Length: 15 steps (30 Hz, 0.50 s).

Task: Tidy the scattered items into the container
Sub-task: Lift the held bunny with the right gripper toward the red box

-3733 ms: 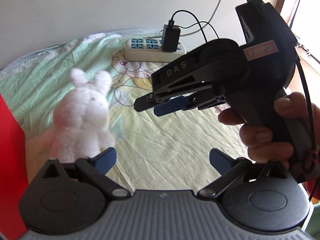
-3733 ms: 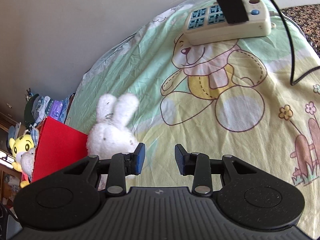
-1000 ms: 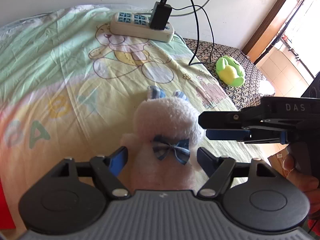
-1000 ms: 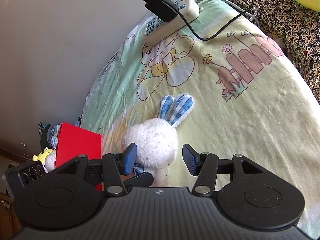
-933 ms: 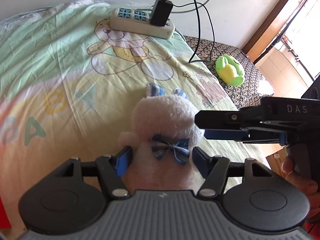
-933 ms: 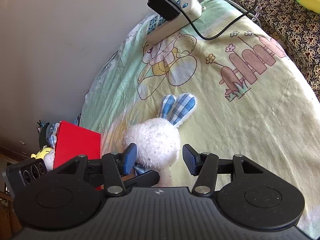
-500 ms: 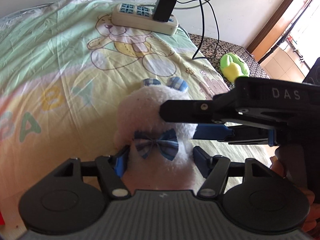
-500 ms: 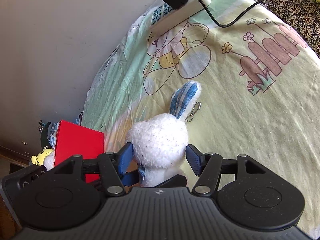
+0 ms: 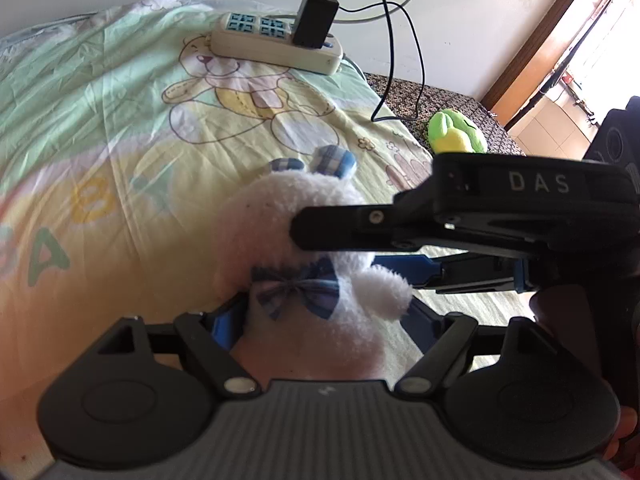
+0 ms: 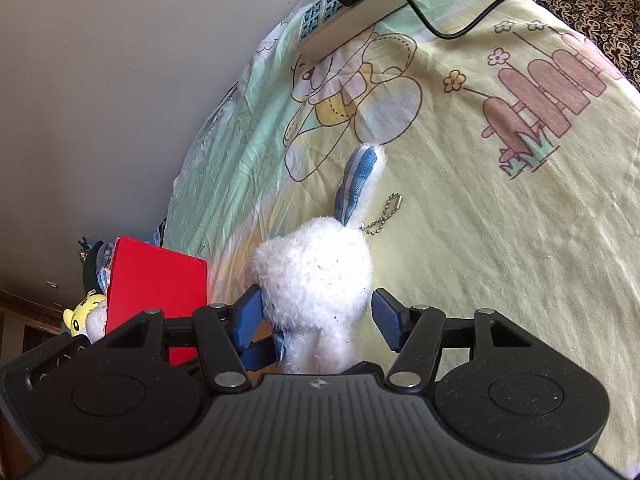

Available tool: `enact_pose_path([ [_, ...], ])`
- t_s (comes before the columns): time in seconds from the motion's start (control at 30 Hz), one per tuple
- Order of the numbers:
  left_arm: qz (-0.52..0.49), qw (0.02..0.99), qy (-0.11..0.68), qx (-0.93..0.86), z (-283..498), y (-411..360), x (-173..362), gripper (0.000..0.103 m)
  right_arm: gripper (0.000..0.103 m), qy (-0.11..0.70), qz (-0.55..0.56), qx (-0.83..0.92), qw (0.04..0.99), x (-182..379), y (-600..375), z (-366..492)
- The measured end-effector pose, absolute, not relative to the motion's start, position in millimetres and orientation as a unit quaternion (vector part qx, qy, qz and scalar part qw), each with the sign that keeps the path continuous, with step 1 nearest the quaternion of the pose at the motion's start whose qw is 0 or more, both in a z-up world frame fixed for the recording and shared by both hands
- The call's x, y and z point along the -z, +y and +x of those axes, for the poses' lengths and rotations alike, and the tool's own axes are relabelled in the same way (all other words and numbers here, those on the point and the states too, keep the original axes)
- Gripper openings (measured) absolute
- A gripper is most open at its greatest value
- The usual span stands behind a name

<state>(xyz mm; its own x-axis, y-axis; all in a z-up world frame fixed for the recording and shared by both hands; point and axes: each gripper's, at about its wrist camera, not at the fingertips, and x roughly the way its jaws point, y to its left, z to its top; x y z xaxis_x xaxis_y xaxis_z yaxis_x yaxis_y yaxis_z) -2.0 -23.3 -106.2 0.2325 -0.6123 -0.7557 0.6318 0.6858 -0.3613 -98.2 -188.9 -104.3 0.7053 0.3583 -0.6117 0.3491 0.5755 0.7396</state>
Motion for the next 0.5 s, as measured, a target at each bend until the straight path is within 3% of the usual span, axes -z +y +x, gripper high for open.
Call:
enact_pose_path([
  [0.17,0.045,0.8,0.462,0.381,-12.0,-30.5,103.8,0.074,0.061,0.381,0.484,0.002,0.788,107.5,-189.5,-103.4],
  [0.4,0.125,0.829,0.422,0.347,-37.8,-40.9,104.2,0.056,0.061,0.381,0.469,0.007,0.797,105.5,-170.2,-102.6],
  [0.5,0.101,0.829,0.428,0.346,-32.2,-33.1,101.6,0.053,0.047,0.385,0.443,0.009,0.81,101.2,-160.8,-102.8],
])
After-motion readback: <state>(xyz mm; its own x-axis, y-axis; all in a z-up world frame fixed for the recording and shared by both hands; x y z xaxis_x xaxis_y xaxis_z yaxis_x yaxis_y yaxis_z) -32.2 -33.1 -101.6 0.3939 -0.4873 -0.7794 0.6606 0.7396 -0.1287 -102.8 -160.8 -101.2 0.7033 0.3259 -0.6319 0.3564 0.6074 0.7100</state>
